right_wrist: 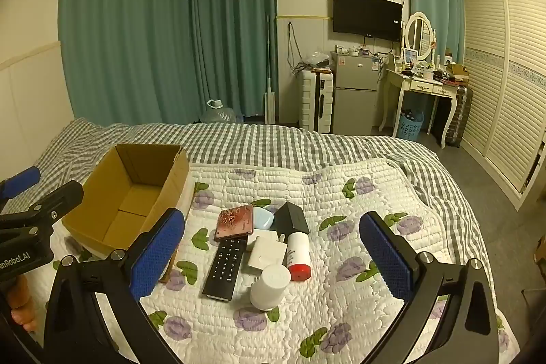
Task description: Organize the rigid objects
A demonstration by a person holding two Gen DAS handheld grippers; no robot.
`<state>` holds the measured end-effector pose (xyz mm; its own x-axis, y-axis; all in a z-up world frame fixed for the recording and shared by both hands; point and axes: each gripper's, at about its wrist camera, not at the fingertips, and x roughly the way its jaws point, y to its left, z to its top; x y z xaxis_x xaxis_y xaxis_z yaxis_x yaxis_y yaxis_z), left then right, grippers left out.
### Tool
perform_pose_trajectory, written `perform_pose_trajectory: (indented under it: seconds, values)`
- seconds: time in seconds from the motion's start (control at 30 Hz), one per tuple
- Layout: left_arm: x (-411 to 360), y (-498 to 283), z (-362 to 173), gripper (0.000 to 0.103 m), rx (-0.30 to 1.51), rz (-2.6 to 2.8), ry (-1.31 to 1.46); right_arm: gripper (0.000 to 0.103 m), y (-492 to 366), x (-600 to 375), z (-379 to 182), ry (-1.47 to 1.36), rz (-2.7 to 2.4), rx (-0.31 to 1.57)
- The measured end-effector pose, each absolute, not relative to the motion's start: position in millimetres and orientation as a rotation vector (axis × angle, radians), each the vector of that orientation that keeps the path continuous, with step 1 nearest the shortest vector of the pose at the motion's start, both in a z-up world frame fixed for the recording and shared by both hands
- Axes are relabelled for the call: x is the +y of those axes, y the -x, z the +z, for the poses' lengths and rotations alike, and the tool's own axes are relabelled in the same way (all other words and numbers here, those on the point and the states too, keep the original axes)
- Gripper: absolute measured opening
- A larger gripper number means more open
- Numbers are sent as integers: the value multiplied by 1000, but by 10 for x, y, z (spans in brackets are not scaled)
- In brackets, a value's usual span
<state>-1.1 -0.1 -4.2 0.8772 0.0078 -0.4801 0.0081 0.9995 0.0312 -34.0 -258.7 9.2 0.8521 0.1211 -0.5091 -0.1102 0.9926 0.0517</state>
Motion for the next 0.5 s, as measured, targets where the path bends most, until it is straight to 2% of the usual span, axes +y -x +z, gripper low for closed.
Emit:
perform_pose_trajectory:
  seconds: [0.5]
  values:
    - [53, -16, -22, 103, 504, 6, -37, 103, 356, -2580, 67, -21, 122, 540]
